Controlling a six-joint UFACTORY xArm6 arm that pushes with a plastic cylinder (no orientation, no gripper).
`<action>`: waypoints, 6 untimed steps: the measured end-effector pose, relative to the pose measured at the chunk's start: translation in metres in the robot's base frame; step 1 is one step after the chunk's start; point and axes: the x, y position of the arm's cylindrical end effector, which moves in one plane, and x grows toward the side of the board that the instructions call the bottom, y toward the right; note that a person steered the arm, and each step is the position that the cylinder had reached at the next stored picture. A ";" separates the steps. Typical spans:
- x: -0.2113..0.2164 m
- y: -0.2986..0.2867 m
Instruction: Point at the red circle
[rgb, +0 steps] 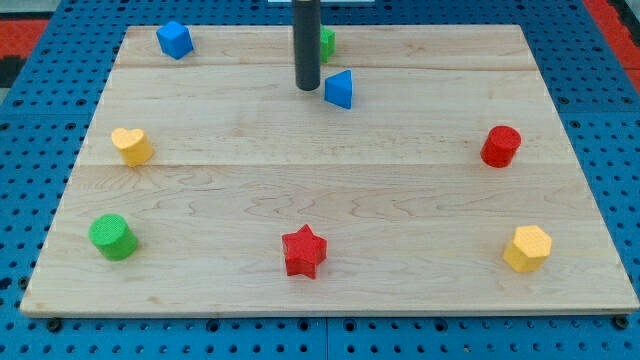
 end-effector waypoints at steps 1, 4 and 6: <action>-0.003 0.075; 0.006 0.192; 0.092 0.348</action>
